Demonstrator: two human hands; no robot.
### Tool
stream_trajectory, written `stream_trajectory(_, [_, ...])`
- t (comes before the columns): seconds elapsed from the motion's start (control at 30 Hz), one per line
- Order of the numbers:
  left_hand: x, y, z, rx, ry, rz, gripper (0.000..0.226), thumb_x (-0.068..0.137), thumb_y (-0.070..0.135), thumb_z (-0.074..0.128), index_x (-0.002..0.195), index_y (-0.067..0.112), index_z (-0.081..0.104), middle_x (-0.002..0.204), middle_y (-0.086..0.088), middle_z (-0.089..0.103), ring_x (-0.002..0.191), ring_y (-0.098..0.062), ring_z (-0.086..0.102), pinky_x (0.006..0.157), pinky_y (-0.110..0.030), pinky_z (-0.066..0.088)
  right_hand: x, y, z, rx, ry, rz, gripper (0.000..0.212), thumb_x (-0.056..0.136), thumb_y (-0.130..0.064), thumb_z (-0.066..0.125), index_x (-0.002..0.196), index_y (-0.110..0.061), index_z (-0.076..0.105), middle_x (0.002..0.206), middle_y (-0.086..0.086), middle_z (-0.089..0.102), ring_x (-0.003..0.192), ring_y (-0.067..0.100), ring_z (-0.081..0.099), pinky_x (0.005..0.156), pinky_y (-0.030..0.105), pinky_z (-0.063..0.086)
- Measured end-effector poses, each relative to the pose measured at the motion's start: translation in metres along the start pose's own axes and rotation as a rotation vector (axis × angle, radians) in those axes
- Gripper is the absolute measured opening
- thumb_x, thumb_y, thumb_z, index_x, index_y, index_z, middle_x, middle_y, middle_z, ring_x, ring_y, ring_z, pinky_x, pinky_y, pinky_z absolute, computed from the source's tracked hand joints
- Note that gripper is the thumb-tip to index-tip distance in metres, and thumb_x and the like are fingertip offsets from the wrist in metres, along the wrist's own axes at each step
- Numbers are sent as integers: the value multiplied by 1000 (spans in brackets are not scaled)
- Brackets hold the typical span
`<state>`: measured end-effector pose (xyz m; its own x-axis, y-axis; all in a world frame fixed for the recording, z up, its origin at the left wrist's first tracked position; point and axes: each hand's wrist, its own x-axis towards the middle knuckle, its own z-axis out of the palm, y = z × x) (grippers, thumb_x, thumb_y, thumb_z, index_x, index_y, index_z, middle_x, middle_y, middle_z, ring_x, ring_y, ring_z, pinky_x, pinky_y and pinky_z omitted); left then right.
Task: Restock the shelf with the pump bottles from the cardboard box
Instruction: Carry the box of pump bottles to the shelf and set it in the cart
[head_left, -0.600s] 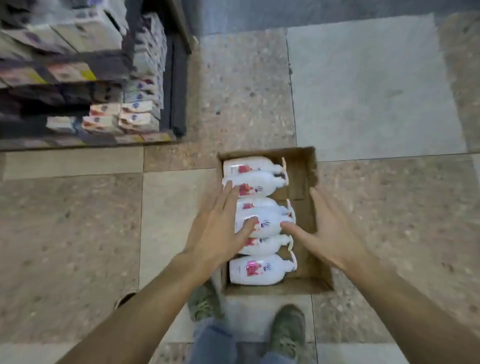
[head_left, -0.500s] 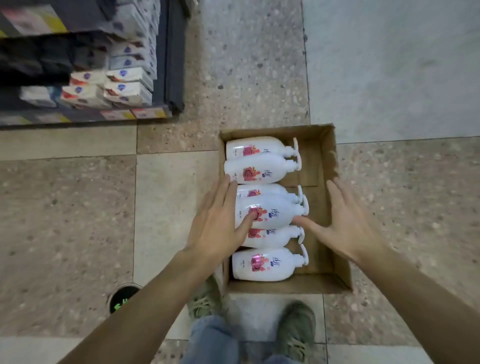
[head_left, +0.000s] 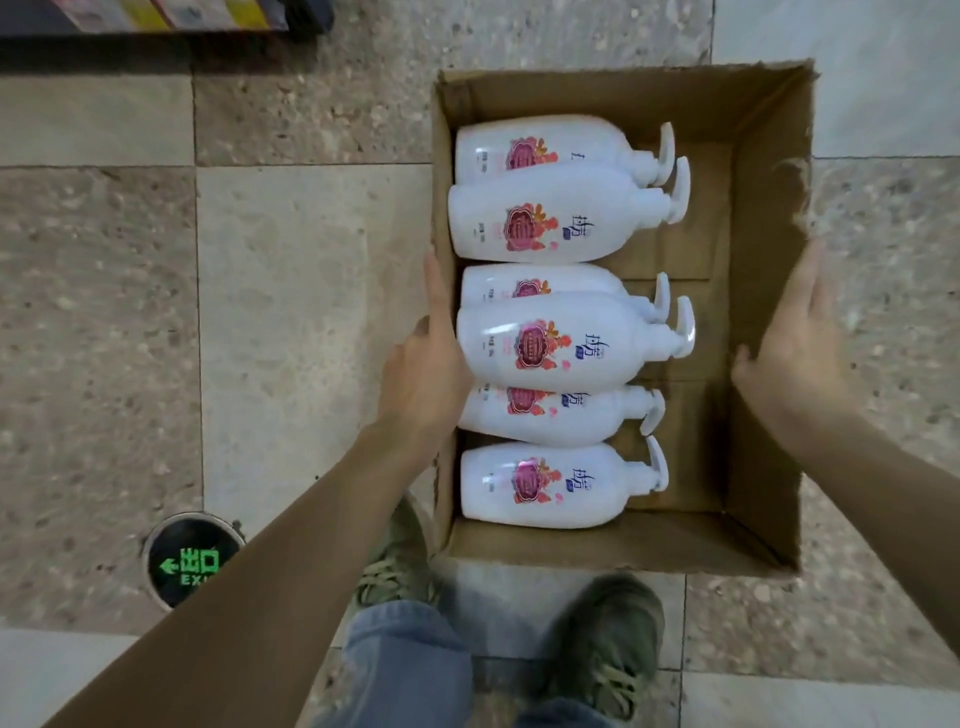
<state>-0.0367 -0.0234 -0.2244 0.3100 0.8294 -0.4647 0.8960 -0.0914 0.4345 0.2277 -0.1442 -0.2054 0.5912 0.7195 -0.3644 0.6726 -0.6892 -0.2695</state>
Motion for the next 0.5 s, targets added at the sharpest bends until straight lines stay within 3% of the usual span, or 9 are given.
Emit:
stream_trajectory(0.17, [-3,-10,1,-46,18,64,87,96,11,46,148,30,-22,67,-7,56,56,-21,58,52,-38,52,-5,5,0,-43,-13,-1,106,85,7,61,154,-23,-15,147,26,34,110,46,52,89,56,46])
stream_trajectory(0.27, [-4,-11,-1,-84,-76,76,102,91,10,54,144,34,-30,66,-5,56,54,-17,59,48,-30,48,-10,9,3,-40,-19,44,109,86,3,63,153,-32,-17,103,25,57,82,40,57,72,52,52])
stream_trajectory(0.3, [-5,-10,-1,-99,-96,66,105,90,9,55,143,35,-32,65,-4,55,54,-15,58,48,-27,46,-10,10,4,-37,-21,67,109,86,2,62,153,-33,-16,83,17,54,71,35,54,65,48,50])
stream_trajectory(0.37, [-5,-7,-1,-123,-94,43,105,89,5,54,144,34,-30,62,-3,54,52,-12,56,46,-22,40,-10,10,3,-39,-22,91,107,87,2,61,153,-33,-15,65,4,41,61,27,46,59,41,43])
stream_trajectory(0.5, [-8,-3,-8,-185,-92,15,100,90,3,49,145,37,-27,60,-5,53,52,-15,55,49,-26,44,-12,8,-10,-26,-24,93,104,88,0,62,155,-31,-11,63,-2,36,65,26,46,63,38,39])
